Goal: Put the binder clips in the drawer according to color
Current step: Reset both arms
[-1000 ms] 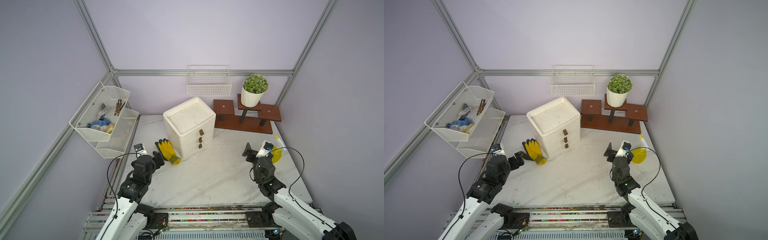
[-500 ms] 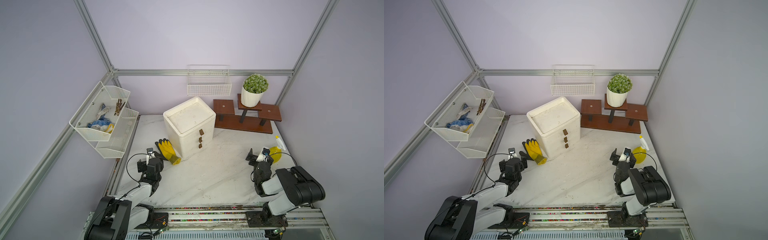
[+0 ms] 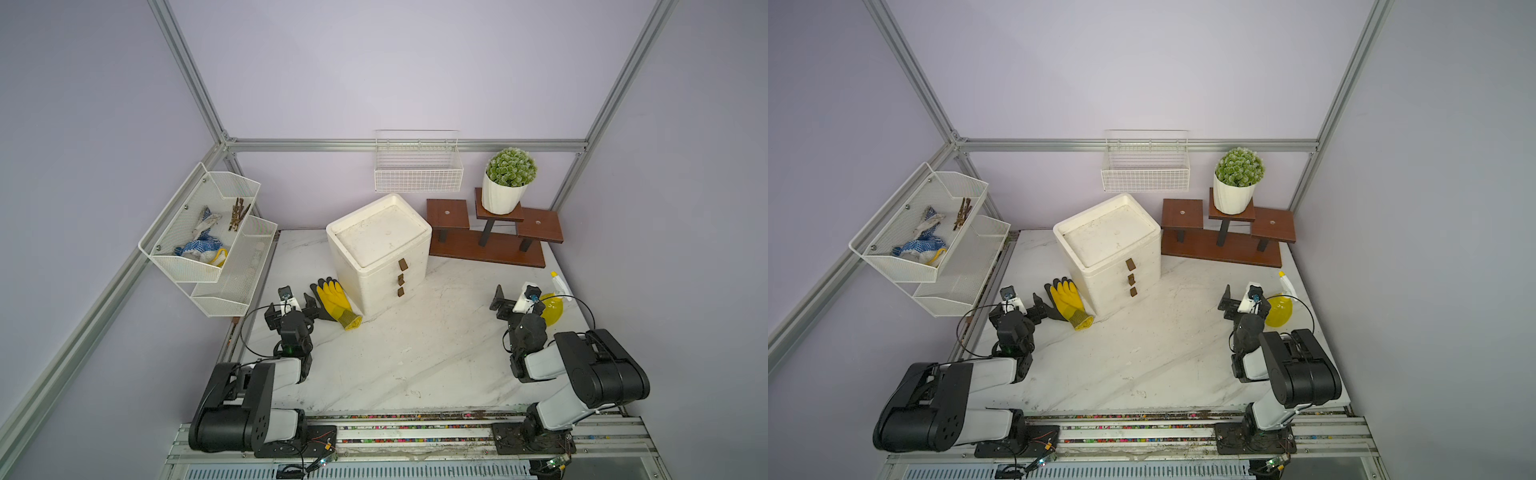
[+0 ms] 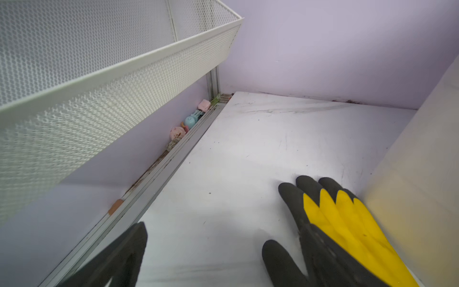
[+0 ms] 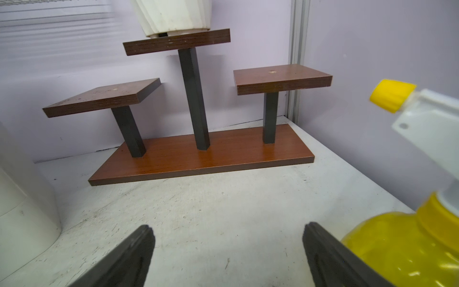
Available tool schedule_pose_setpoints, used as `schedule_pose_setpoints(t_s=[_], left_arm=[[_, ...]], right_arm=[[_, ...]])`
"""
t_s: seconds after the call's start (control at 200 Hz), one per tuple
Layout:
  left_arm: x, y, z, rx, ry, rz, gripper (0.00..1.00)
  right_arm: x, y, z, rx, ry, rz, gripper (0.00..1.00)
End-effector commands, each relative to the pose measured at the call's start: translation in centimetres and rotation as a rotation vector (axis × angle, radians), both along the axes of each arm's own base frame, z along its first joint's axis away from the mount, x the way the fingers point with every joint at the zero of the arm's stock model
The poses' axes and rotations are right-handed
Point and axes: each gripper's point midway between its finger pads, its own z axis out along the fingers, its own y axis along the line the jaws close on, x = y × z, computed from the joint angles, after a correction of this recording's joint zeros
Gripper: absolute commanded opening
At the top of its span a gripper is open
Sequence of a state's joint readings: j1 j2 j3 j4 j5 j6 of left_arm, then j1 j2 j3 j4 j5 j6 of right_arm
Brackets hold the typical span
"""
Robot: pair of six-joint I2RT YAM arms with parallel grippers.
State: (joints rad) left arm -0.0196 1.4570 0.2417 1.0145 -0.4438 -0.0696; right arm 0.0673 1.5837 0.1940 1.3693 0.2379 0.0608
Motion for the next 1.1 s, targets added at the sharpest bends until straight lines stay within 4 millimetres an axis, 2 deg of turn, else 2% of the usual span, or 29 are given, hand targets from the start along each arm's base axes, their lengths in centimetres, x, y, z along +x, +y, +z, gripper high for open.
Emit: schedule_pose_setpoints(t_s=[0.0,0.06,0.12,0.21,0.32,1.095], left_arm=[[1.3,-1.8,1.2,0.028,-0.116,-0.119,1.0],[1.8,-2.0,0.9,0.027,-0.088,-0.122,1.0],[2.4,-1.5,-0.3,0.001,0.005,-0.091,1.0],[3.6,-1.5,-0.6,0.001,0.047,-0.096,1.0],[3.5,-1.4,-0.5,0.0,0.04,-0.085,1.0],[3.6,-1.5,-0.6,0.004,0.051,-0.091,1.0]], right_arm=[[-0.6,-0.3,0.2,0.001,-0.019,-0.011,0.99],[-0.8,-0.8,0.3,0.016,-0.024,-0.043,0.99],[-0.6,-0.7,0.3,0.012,-0.02,-0.036,0.99],[0.0,-0.5,0.1,0.006,0.002,-0.026,0.99],[1.8,-0.2,-0.8,-0.002,0.082,-0.015,0.99],[1.7,0.0,-0.7,-0.009,0.073,-0.004,0.99]])
